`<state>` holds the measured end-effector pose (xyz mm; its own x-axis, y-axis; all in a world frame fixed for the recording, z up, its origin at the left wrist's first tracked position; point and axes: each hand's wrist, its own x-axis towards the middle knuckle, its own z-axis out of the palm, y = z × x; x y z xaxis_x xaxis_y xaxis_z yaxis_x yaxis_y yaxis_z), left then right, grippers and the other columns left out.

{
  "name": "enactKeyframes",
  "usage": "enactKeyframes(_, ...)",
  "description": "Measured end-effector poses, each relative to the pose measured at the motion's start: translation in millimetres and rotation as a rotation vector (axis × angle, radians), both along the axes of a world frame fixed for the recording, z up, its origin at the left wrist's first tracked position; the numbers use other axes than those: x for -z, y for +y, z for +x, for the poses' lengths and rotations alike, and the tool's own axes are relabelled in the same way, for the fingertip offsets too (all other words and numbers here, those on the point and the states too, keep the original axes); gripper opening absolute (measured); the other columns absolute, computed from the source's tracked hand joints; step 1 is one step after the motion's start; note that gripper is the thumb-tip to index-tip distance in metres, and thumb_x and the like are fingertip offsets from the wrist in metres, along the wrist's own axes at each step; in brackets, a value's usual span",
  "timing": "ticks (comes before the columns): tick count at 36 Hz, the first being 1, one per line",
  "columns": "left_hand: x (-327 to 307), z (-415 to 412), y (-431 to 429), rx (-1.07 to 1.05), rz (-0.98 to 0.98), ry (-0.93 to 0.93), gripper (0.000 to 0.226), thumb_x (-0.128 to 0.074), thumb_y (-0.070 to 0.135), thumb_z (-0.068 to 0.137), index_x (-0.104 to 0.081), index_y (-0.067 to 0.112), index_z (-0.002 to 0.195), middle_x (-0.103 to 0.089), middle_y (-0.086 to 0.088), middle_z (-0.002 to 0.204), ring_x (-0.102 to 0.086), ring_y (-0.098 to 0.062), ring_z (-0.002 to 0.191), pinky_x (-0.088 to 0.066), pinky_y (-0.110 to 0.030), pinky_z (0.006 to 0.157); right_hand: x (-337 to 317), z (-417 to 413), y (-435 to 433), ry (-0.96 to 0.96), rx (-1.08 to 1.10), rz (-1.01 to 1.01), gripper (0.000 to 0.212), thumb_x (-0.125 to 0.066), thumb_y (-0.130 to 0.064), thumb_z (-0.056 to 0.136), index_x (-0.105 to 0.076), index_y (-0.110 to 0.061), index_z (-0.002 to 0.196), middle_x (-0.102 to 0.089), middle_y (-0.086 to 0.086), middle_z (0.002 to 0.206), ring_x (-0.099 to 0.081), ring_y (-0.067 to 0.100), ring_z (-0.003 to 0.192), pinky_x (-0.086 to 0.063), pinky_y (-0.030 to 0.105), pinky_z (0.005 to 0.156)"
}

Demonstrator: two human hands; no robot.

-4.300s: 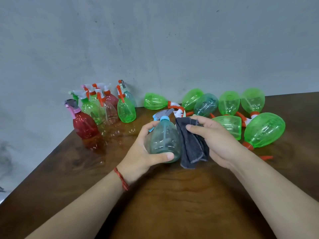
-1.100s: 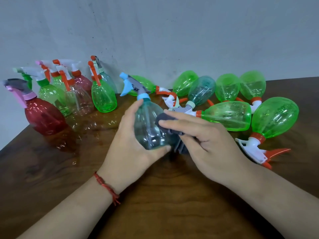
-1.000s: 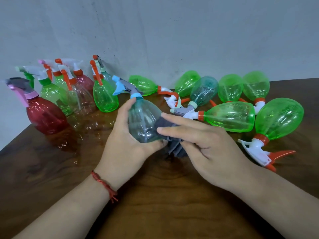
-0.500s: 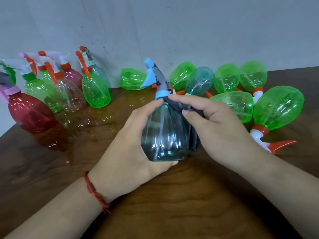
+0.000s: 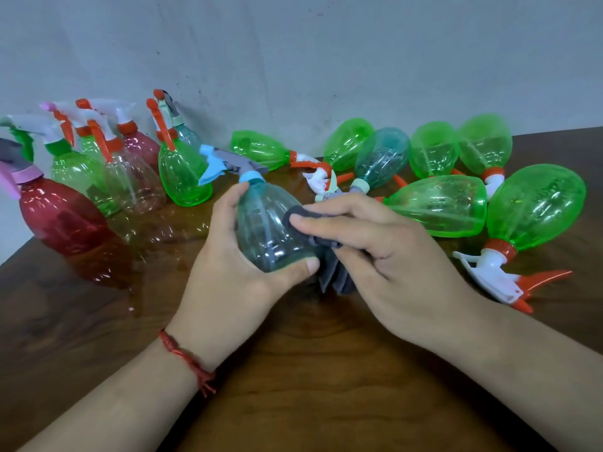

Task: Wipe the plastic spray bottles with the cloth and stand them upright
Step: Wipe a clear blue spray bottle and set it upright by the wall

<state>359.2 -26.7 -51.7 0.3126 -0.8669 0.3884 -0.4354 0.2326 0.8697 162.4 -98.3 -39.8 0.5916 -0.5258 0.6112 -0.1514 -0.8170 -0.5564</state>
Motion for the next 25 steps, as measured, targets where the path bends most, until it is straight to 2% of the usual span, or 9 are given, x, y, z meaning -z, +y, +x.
enactKeyframes(3, -3, 7, -2, -0.052, -0.021, 0.079, 0.113, -0.105, 0.035, 0.062, -0.04, 0.034, 0.155, -0.072, 0.009, 0.133, -0.073, -0.011, 0.119, -0.058, -0.043, 0.105, -1, 0, 3, 0.05, -0.012, -0.074, 0.049, -0.05, 0.0, 0.1, -0.072, -0.023, 0.137, -0.06, -0.006, 0.142, -0.06, 0.007, 0.128, -0.049, 0.024, 0.104)
enactKeyframes(5, -3, 9, -3, -0.061, -0.031, 0.068, 0.11, -0.104, 0.037, 0.065, -0.041, 0.033, 0.155, -0.072, 0.005, 0.135, -0.073, -0.014, 0.12, -0.058, -0.046, 0.105, -1, 0, 3, 0.06, -0.013, -0.098, 0.048, -0.05, 0.001, 0.101, -0.072, -0.022, 0.136, -0.06, -0.005, 0.145, -0.059, 0.007, 0.13, -0.049, 0.024, 0.105)
enactKeyframes(10, -1, 6, -3, -0.075, -0.03, 0.032, 0.111, -0.102, 0.037, 0.065, -0.039, 0.035, 0.156, -0.069, 0.005, 0.138, -0.07, -0.012, 0.124, -0.057, -0.042, 0.106, 0, 0, 5, 0.041, 0.019, -0.065, 0.048, -0.048, 0.0, 0.102, -0.073, -0.024, 0.135, -0.061, -0.01, 0.144, -0.058, 0.003, 0.132, -0.045, 0.018, 0.107)
enactKeyframes(12, -2, 6, -2, -0.082, -0.031, 0.006, 0.112, -0.104, 0.036, 0.066, -0.038, 0.035, 0.156, -0.067, 0.007, 0.139, -0.069, -0.009, 0.124, -0.057, -0.037, 0.106, 0, 1, 6, 0.034, 0.027, -0.05, 0.048, -0.048, -0.001, 0.103, -0.072, -0.024, 0.137, -0.061, -0.011, 0.144, -0.058, 0.002, 0.132, -0.044, 0.016, 0.108)
enactKeyframes(15, -4, 3, 1, -0.095, -0.032, -0.057, 0.111, -0.1, 0.03, 0.067, -0.037, 0.034, 0.158, -0.065, 0.012, 0.14, -0.067, 0.0, 0.123, -0.055, -0.019, 0.101, 1, 2, 4, 0.005, 0.046, -0.024, 0.048, -0.048, 0.0, 0.103, -0.071, -0.024, 0.138, -0.062, -0.012, 0.143, -0.059, 0.002, 0.13, -0.045, 0.016, 0.108)
enactKeyframes(17, -5, 1, 3, -0.074, -0.023, -0.094, 0.113, -0.1, 0.025, 0.067, -0.036, 0.033, 0.159, -0.063, 0.013, 0.141, -0.066, 0.002, 0.124, -0.053, -0.014, 0.1, 2, 2, 3, -0.022, 0.058, -0.002, 0.047, -0.05, 0.003, 0.103, -0.073, -0.023, 0.136, -0.063, -0.014, 0.142, -0.058, 0.001, 0.132, -0.043, 0.014, 0.109)
enactKeyframes(19, -4, 1, 3, -0.007, -0.009, -0.143, 0.115, -0.101, 0.024, 0.067, -0.035, 0.032, 0.16, -0.061, 0.015, 0.143, -0.064, 0.0, 0.128, -0.053, -0.018, 0.104, 2, 2, 1, -0.043, 0.073, 0.028, 0.047, -0.053, 0.006, 0.104, -0.074, -0.023, 0.134, -0.065, -0.014, 0.14, -0.058, 0.0, 0.132, -0.043, 0.014, 0.11)
enactKeyframes(23, 0, -2, 4, 0.187, 0.017, -0.168, 0.115, -0.102, 0.021, 0.068, -0.035, 0.028, 0.161, -0.057, 0.013, 0.151, -0.06, -0.015, 0.139, -0.051, -0.042, 0.114, -1, 0, -7, -0.107, 0.09, 0.162, 0.044, -0.055, 0.005, 0.105, -0.076, -0.024, 0.13, -0.069, -0.017, 0.134, -0.059, -0.001, 0.132, -0.044, 0.019, 0.113)
enactKeyframes(25, 1, -6, 6, 0.272, 0.026, -0.174, 0.114, -0.102, 0.016, 0.069, -0.034, 0.024, 0.16, -0.056, 0.013, 0.152, -0.059, -0.017, 0.14, -0.051, -0.04, 0.114, -5, -2, -10, -0.142, 0.097, 0.24, 0.042, -0.056, 0.003, 0.105, -0.077, -0.025, 0.129, -0.072, -0.019, 0.129, -0.062, -0.003, 0.127, -0.045, 0.017, 0.111)
